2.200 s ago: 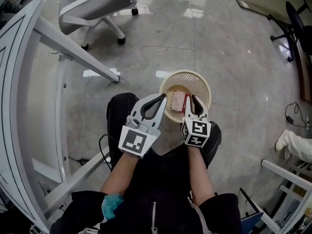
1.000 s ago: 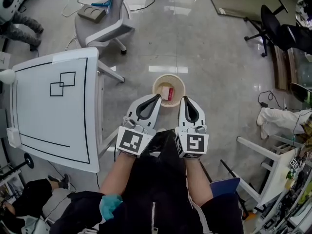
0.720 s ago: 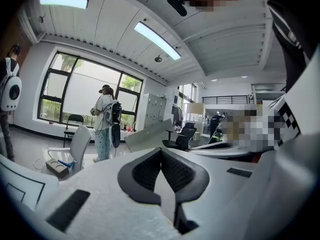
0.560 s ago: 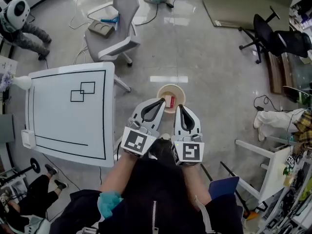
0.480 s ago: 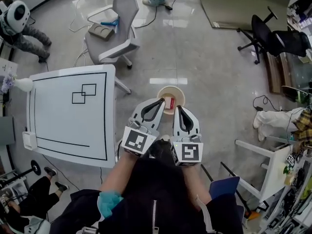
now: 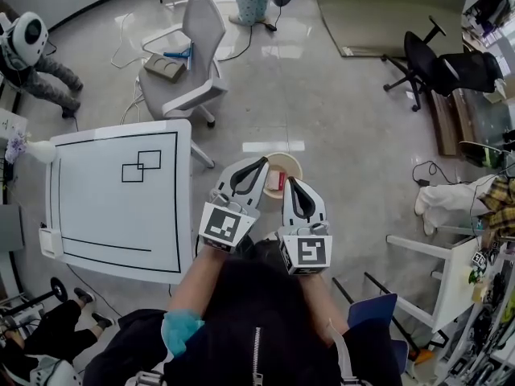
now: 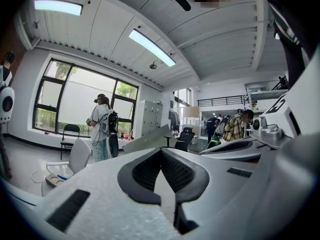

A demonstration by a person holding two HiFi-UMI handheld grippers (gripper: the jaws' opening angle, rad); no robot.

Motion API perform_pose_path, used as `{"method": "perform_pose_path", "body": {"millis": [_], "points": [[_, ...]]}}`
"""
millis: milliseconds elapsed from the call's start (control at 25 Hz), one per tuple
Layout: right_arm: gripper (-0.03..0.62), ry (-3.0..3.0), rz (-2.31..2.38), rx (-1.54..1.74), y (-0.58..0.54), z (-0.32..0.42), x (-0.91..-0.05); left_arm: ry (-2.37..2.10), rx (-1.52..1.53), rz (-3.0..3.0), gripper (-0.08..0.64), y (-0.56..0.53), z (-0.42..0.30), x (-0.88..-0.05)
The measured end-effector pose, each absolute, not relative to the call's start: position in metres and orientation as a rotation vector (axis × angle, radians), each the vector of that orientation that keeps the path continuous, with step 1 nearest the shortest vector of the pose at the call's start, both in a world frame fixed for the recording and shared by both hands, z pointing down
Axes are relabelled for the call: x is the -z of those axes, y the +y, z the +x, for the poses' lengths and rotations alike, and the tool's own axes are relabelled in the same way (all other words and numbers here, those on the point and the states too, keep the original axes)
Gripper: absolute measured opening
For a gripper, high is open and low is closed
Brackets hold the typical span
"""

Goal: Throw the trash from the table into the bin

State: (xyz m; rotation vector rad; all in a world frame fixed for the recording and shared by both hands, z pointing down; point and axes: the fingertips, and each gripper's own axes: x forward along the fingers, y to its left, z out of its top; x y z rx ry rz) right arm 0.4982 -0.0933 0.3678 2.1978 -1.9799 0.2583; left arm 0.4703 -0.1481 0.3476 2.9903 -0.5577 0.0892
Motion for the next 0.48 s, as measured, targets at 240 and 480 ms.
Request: {"method": "perform_pose_path", "body": {"millis": [240, 480], "points": [[0.008, -1.976, 2.172, -0.21, -0.102, 0.493, -0.353, -0.561, -0.083, 3.013, 0.006, -0.156, 0.47, -0.337], [0.008, -2.015, 2.147, -0.185, -0.101, 0.487, -0.344, -0.612, -0.068, 2.951, 0.006, -0.154, 0.465, -0.339]]}}
